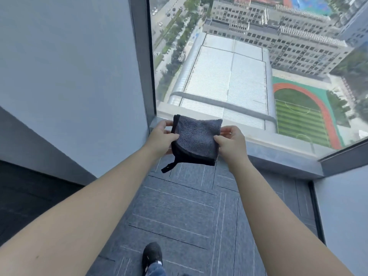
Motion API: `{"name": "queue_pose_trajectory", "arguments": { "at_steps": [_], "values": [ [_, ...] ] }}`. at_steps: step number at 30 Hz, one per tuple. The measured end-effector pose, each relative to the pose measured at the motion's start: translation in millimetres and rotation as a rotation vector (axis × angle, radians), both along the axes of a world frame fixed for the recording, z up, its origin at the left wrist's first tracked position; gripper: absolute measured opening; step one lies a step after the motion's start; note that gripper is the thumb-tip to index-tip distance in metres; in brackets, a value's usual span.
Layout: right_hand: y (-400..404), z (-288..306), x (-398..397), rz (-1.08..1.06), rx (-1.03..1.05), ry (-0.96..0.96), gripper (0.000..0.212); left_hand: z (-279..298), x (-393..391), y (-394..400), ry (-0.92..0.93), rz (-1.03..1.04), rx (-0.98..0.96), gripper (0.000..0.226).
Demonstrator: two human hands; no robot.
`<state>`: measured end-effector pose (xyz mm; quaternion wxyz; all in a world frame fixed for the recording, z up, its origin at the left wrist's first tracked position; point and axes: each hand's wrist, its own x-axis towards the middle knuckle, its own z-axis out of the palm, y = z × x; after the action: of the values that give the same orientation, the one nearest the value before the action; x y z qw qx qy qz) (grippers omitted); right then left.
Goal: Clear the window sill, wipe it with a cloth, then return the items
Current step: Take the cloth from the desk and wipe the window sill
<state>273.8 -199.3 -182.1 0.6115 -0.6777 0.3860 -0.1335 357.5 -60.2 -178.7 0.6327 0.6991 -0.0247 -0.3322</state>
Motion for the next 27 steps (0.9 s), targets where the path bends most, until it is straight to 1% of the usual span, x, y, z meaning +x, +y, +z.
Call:
{"name": "queue_pose_trajectory", "arguments": {
  "at_steps": [4,10,14,22,25,27],
  "values": [
    [-42,-44,50,-0.023,-0.007,0.038,0.033,-44,52,-43,0.052,-0.025,0.039,0.031],
    [-103,-125,133,0.003,0.028,0.123,0.032,-128,131,-104,0.081,-0.013,0.122,0.032],
    [-139,-189,189,0.012,0.008,0.134,0.02,-191,187,-144,0.071,0.016,0.129,0.031],
    [-181,-364,267,-0.011,-0.021,0.159,0.024,-370,271,-193,0.051,0.062,0.181,0.022],
    [-196,-444,292,-0.043,-0.069,0.169,0.035,-450,296,-209,0.023,0.077,0.21,0.032],
    [-206,-492,308,-0.044,-0.116,0.185,0.034,-497,310,-219,-0.006,0.078,0.215,0.033]
  ]
}}
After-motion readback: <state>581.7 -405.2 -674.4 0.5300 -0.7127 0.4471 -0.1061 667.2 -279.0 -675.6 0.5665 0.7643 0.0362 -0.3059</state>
